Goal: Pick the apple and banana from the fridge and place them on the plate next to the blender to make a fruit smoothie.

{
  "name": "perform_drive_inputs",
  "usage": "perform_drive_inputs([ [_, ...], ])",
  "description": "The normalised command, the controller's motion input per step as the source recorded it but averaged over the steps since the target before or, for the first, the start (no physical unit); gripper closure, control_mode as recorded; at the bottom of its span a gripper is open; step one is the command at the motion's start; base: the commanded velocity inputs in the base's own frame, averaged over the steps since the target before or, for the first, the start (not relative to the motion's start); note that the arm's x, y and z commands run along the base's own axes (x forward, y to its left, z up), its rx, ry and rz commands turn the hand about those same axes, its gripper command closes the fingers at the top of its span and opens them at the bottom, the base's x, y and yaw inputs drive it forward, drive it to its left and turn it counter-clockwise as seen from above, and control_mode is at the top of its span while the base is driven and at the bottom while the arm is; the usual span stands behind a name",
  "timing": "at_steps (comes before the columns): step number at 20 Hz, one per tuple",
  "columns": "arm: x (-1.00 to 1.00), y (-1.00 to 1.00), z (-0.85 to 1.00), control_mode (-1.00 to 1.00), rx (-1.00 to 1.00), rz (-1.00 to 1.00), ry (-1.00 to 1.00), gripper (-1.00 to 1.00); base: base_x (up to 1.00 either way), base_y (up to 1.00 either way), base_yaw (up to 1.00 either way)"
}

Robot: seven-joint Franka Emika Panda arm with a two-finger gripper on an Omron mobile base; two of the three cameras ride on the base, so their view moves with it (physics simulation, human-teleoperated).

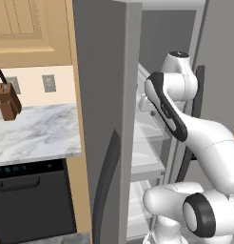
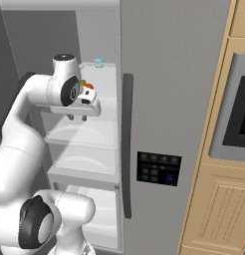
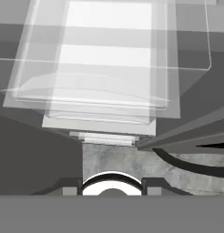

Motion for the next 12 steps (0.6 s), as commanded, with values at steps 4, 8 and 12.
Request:
perform_drive_inputs([
  [4, 0.0, 0.16, 0.0, -1.0, 0.0, 0.0, -0.05, -1.0, 0.0, 0.0, 0.0],
  [8, 0.0, 0.25, 0.05, -1.0, 0.01, 0.0, -0.22, -1.0, 0.0, 0.0, 0.0],
  [12, 0.0, 0.06, 0.25, -1.0, 0.0, 0.0, -0.27, -1.0, 0.0, 0.0, 0.0],
])
